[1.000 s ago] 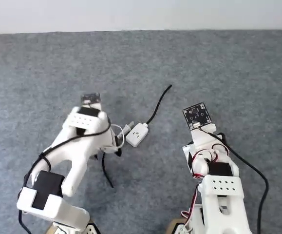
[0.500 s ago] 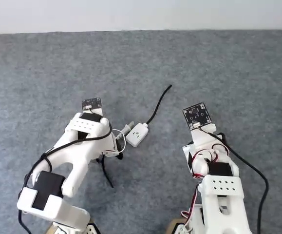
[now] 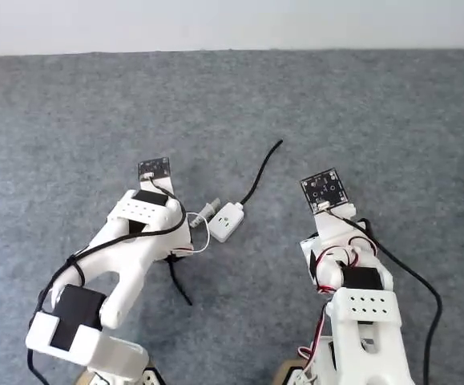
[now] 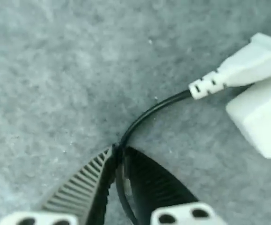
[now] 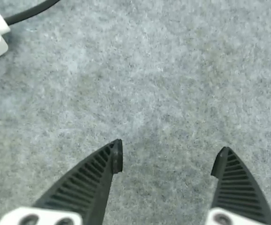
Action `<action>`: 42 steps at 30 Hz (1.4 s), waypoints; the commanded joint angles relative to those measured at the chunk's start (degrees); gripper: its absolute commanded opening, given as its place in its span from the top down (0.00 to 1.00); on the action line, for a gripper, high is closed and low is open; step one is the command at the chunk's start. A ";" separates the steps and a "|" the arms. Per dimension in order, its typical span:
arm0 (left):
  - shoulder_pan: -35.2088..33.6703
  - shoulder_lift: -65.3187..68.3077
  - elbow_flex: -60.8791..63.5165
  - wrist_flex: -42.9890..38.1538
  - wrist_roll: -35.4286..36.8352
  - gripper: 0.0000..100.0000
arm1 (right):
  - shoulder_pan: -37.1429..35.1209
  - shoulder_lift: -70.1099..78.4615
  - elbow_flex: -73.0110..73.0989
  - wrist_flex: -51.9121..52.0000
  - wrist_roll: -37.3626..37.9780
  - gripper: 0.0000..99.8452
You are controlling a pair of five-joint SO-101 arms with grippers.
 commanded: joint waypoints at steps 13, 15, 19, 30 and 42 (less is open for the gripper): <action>-0.35 -1.32 -7.25 11.69 0.79 0.99 | 0.40 -0.31 -0.18 -1.19 -0.35 0.69; -0.35 -1.32 -9.54 14.68 0.79 0.99 | 0.40 -0.31 -0.18 -1.19 -0.35 0.69; -0.35 -1.32 -11.12 14.68 0.79 0.99 | 0.40 -0.31 -0.18 -1.19 -0.35 0.69; -0.44 -1.32 -25.89 21.89 0.70 0.99 | 0.40 -0.31 -0.18 -1.19 -0.44 0.69; -0.44 -1.32 -36.62 26.55 0.70 0.99 | 0.48 -0.31 -0.18 -1.19 -0.44 0.69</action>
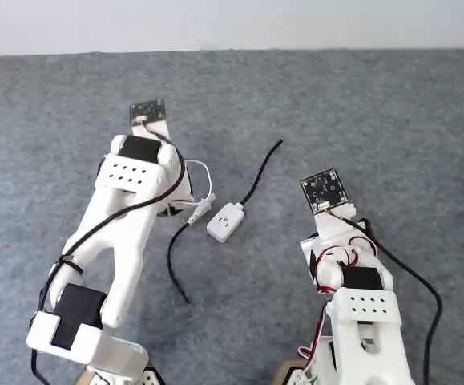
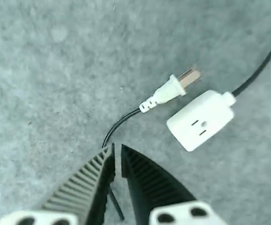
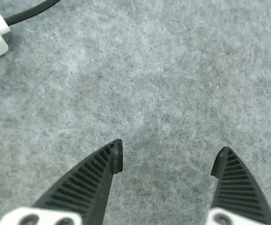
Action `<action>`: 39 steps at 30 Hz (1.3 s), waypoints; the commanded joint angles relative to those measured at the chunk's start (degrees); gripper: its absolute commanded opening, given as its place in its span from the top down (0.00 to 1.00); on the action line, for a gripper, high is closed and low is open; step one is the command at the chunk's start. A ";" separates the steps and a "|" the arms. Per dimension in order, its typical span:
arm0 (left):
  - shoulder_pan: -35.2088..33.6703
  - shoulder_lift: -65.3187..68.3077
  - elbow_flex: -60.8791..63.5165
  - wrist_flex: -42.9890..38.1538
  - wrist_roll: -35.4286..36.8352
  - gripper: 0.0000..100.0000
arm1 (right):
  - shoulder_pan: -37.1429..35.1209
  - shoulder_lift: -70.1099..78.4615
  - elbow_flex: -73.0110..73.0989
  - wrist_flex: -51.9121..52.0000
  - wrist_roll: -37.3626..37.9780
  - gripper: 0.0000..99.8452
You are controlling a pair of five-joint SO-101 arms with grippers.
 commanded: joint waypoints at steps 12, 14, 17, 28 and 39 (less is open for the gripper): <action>-1.32 5.98 4.26 -5.89 0.70 0.99 | 0.48 -0.31 -0.18 -1.19 -0.35 0.69; -1.41 6.07 4.09 -5.89 0.70 0.99 | 0.40 -0.31 -0.18 -1.19 -0.35 0.69; -2.64 4.84 4.00 -6.24 0.70 0.99 | 0.40 -0.22 -0.18 -1.19 -0.44 0.69; -19.34 -7.74 3.12 -6.24 0.97 0.99 | 0.31 -0.04 -0.18 -1.19 -0.53 0.69; -32.18 -12.92 3.21 -6.33 1.23 0.99 | -1.27 0.13 -0.09 -0.75 -0.26 0.69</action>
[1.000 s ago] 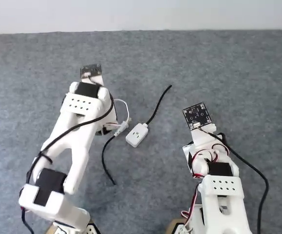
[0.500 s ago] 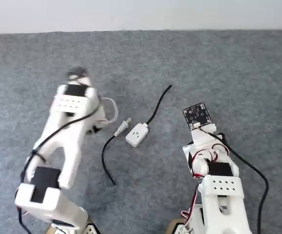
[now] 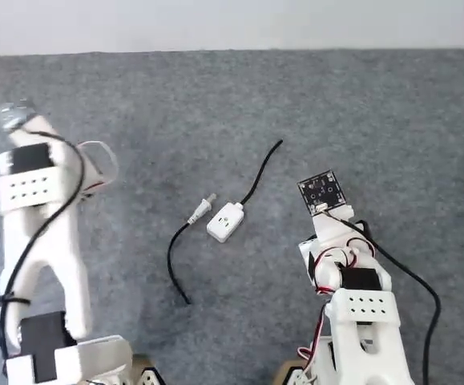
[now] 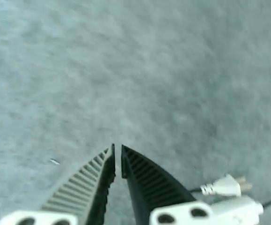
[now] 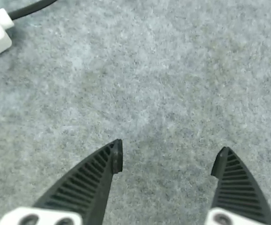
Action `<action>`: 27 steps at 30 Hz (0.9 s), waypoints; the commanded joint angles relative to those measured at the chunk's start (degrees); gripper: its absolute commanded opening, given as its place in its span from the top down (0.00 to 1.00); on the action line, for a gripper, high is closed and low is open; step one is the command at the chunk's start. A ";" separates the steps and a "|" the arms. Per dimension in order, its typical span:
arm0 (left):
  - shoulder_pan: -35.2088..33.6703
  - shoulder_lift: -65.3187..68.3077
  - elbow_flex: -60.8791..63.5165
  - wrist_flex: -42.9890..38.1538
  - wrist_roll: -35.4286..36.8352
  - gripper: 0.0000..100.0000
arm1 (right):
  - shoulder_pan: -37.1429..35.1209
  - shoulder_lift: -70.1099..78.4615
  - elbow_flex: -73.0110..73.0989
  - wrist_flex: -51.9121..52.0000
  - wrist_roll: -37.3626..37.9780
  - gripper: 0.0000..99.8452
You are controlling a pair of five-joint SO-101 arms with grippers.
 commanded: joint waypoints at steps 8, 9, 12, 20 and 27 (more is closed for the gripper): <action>-8.09 -3.08 -1.80 -2.55 8.09 0.99 | -0.75 -0.04 -0.79 -0.66 -0.26 0.69; -8.88 -3.08 -1.63 -3.78 8.09 0.99 | -0.75 -0.04 -0.79 -0.66 -0.26 0.69; -12.75 -2.55 -1.45 -6.33 8.09 0.99 | -0.84 0.13 -0.79 -0.66 -0.26 0.69; -18.99 -2.55 4.35 -15.82 8.44 0.99 | -1.89 0.13 -0.79 -0.57 -0.26 0.69; -24.53 -3.08 7.78 -21.54 8.97 0.99 | -1.98 0.13 -0.79 -0.57 -0.26 0.69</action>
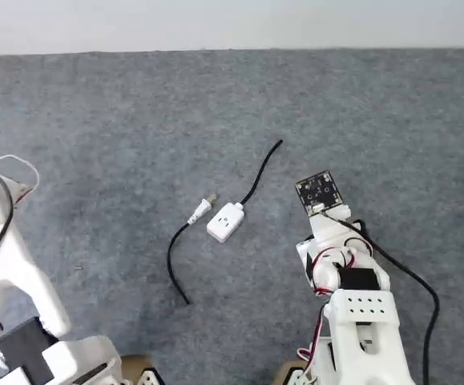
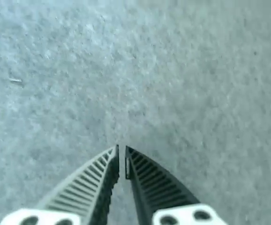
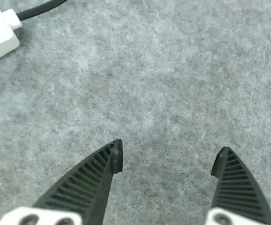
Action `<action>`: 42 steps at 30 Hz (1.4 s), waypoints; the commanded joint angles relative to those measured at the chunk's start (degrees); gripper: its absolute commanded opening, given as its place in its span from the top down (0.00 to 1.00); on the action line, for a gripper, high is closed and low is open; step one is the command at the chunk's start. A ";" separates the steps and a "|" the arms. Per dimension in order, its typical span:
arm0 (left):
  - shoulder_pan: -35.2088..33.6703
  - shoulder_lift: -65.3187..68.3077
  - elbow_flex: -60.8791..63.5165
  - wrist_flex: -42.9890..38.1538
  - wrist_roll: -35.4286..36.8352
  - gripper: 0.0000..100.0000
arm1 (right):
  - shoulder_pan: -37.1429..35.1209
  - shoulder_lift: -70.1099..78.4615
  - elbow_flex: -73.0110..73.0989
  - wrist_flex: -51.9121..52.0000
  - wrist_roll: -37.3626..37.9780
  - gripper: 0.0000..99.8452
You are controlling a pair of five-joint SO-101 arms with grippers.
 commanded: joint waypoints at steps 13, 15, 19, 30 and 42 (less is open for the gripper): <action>-10.73 -2.55 -3.03 5.45 15.65 0.99 | -0.48 0.13 -0.79 -0.66 -0.44 0.69; -8.18 -2.37 -3.03 5.36 15.56 0.99 | -0.48 0.13 -0.44 -0.75 -0.35 0.69; 2.11 -2.37 -3.21 5.10 10.46 0.99 | -0.75 -0.40 0.62 -1.19 -0.26 0.69; 13.71 -2.37 0.48 -8.97 -5.45 0.99 | -0.75 -0.40 0.88 -1.19 -0.26 0.69; 18.55 -2.55 -2.51 -5.27 4.13 0.99 | -0.75 0.13 1.05 -2.68 -0.26 0.69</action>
